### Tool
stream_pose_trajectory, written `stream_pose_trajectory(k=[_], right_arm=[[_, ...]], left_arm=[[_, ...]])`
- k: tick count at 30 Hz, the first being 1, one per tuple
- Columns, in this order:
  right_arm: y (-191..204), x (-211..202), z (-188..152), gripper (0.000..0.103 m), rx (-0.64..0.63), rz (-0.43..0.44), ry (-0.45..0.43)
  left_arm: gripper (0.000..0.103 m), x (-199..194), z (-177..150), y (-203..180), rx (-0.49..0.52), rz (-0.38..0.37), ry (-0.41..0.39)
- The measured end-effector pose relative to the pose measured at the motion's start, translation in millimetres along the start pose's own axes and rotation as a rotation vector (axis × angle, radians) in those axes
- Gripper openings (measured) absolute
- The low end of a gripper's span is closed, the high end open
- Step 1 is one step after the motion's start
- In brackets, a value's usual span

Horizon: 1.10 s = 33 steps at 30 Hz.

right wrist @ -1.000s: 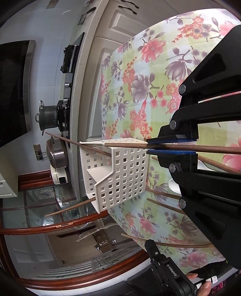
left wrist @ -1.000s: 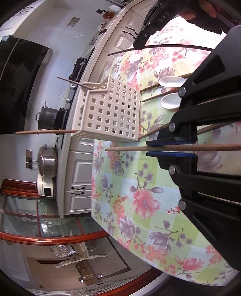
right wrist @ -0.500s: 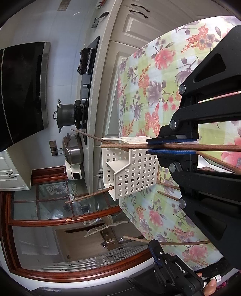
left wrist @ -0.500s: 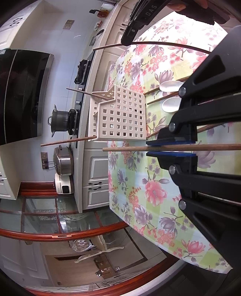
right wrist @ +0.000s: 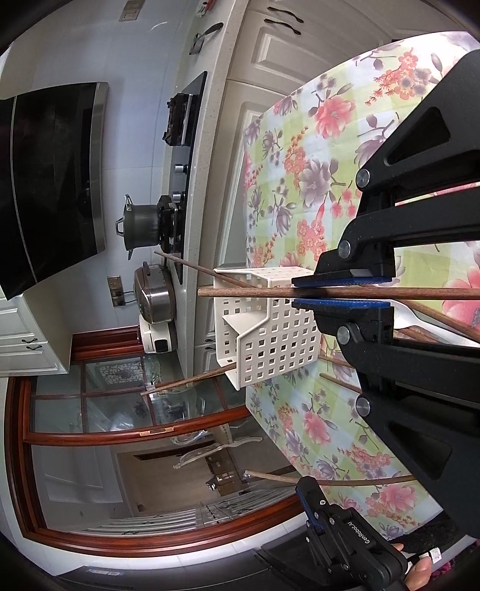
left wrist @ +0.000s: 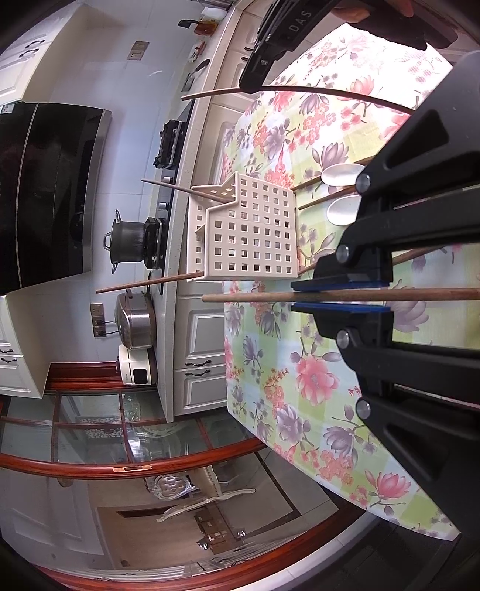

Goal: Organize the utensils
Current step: 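Lift both held chopsticks upright and carry them over the white basket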

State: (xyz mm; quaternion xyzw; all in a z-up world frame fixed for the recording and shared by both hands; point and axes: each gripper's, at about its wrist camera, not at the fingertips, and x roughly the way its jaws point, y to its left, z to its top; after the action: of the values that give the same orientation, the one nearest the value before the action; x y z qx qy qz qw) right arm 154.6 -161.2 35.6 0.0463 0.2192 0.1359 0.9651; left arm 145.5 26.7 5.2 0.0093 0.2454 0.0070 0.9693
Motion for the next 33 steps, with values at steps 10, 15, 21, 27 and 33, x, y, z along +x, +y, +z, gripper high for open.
stream_pose_trajectory(k=[10,15,21,27,33], right_arm=[[2,-11,1,0.007,-0.006,0.005,-0.026],[5,-19,2,0.007,-0.024,0.001,-0.042],[9,-28,1,0.007,-0.049,-0.005,-0.059],[12,-35,1,0.007,-0.069,-0.008,-0.086],[13,-40,2,0.007,-0.071,-0.008,-0.099]], left_arm=[[0.006,-7,1,0,0.004,0.002,-0.016],[0.006,-10,2,-1,0.01,0.013,-0.031],[0.006,-20,4,-3,0.02,0.034,-0.061],[0.006,-25,6,-2,0.011,0.036,-0.078],[0.006,-28,7,-2,0.009,0.036,-0.084]])
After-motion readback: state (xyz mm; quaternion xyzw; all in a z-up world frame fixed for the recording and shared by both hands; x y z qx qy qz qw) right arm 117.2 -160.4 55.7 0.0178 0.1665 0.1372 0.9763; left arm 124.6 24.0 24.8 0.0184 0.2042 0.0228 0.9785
